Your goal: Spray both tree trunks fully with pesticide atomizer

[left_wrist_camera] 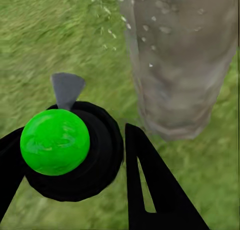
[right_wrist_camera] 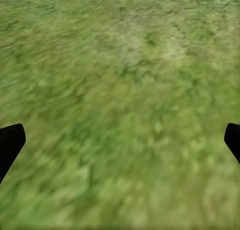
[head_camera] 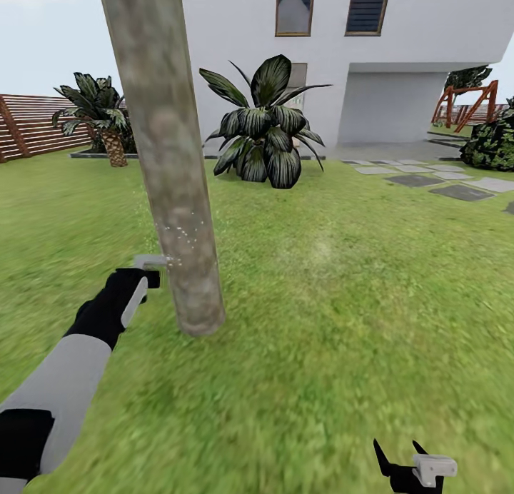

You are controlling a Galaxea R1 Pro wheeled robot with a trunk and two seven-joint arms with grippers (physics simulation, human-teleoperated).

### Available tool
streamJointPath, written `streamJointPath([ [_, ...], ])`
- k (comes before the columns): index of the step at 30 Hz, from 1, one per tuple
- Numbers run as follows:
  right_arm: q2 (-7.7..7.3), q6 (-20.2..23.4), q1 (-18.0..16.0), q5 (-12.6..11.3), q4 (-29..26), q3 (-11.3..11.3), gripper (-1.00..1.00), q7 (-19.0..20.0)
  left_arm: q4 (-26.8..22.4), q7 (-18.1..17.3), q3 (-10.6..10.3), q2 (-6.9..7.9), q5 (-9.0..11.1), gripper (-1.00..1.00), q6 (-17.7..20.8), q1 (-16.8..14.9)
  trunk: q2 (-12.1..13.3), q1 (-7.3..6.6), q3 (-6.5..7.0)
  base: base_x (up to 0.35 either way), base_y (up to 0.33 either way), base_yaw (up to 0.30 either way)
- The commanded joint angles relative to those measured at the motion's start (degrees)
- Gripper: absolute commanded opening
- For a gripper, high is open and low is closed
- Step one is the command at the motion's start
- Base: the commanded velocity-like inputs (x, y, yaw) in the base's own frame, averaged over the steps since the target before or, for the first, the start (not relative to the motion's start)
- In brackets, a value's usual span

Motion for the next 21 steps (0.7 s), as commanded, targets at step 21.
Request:
streamJointPath([
  [21, 0.08, -0.19, -0.09, 0.33, -0.09, -0.48, 1.0, 0.45, 2.17, -1.21, -1.34, -2.09, 0.43, -1.0, -0.02, 1.87, -0.03, -0.01, -0.05, 0.108, 0.03, 0.0],
])
